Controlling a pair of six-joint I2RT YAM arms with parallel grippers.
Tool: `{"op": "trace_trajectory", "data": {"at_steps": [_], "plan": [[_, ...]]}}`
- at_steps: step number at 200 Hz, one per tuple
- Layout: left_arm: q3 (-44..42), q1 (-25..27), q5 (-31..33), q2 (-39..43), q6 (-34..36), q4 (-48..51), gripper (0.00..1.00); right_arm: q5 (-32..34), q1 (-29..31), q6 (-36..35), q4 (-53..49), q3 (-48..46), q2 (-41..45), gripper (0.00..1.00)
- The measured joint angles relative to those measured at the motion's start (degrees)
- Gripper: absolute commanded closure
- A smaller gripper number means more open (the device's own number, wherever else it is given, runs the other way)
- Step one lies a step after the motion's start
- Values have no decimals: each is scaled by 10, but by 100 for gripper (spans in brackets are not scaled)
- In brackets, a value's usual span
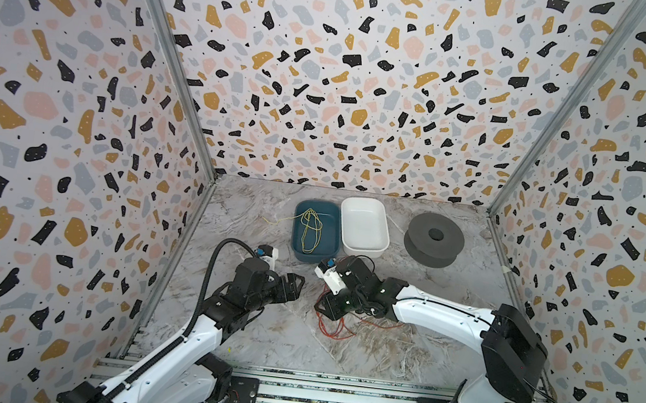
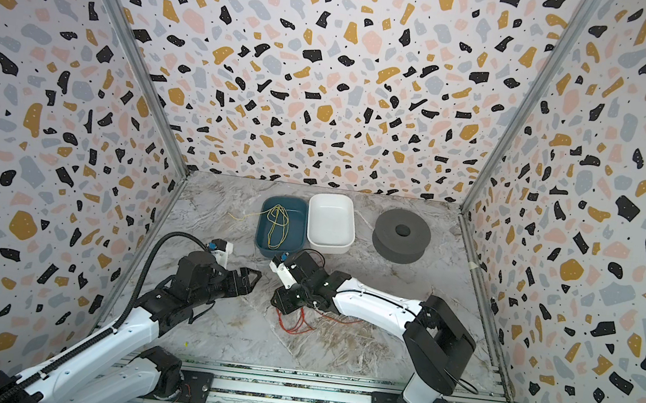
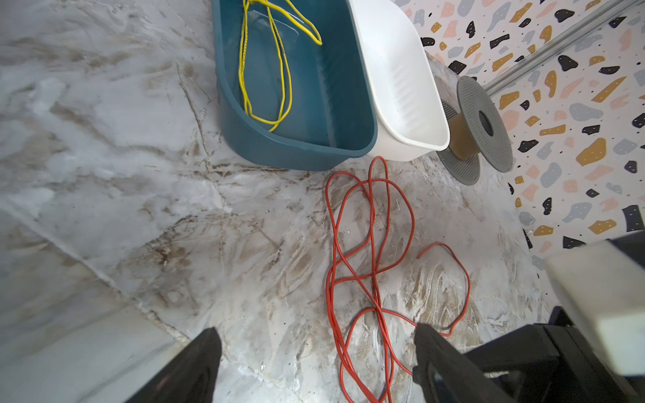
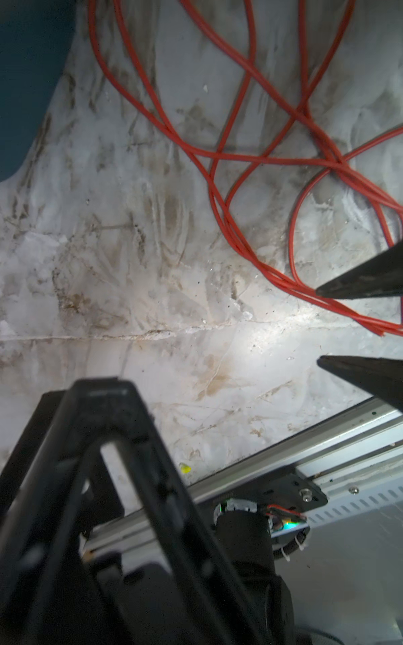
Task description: Wrap the cables
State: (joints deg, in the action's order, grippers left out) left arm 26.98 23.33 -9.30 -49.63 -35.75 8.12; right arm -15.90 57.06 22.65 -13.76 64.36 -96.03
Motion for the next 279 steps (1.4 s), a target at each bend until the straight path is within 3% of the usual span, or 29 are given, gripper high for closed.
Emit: {"op": "trace_trajectory", "data": {"at_steps": [91, 186, 279], "plan": [[2, 0, 19, 18, 10, 39, 12, 64, 32, 3, -82, 37, -70, 76], [2, 0, 12, 22, 4, 35, 12, 76, 44, 5, -90, 53, -72, 73], [2, 0, 10, 20, 4, 32, 12, 78, 49, 5, -95, 56, -86, 78]]}}
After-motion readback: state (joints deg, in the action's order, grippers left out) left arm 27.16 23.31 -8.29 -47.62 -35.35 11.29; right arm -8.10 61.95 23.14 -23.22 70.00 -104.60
